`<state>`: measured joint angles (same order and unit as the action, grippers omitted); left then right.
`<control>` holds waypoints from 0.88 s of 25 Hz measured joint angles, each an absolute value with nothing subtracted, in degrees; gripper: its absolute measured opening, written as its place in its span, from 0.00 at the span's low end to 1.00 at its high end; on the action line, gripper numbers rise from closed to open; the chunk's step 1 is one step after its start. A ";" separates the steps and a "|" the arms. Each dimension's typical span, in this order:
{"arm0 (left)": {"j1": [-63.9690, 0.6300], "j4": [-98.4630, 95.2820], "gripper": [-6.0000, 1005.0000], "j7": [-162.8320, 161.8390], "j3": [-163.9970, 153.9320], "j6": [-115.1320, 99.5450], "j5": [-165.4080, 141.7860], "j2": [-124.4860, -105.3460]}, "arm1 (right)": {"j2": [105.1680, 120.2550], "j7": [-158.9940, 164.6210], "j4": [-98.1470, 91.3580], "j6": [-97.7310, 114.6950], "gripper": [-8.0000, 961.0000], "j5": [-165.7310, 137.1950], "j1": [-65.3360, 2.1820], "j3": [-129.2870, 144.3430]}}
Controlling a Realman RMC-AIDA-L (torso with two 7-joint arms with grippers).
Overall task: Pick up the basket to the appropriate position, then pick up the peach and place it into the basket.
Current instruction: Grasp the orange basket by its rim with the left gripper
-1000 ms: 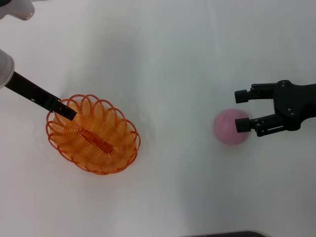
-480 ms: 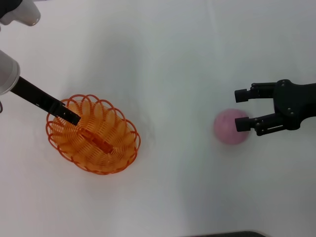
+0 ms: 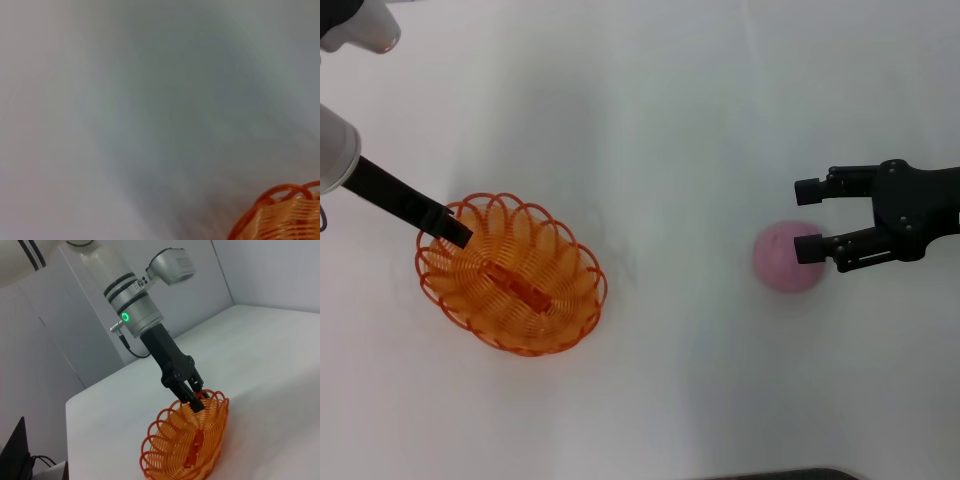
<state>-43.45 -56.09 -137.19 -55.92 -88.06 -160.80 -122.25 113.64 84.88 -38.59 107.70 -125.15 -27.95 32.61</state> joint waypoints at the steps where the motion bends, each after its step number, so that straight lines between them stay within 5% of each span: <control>1: -43.40 -56.10 0.62 -137.17 -56.00 -88.06 -160.79 -122.25 | 113.64 84.88 -38.58 107.70 0.98 -125.15 -27.96 32.61; 3: -43.29 -56.17 0.37 -137.09 -56.15 -88.06 -160.79 -122.34 | 113.66 84.89 -38.58 107.70 0.98 -125.15 -28.05 32.61; 9: -43.01 -56.62 0.14 -137.04 -56.40 -87.98 -160.79 -122.52 | 113.88 84.90 -38.58 107.70 0.98 -125.15 -28.12 32.61; 22: -42.97 -59.45 0.08 -137.23 -52.98 -90.43 -160.08 -122.41 | 114.00 84.90 -38.58 107.66 0.98 -125.16 -28.13 32.61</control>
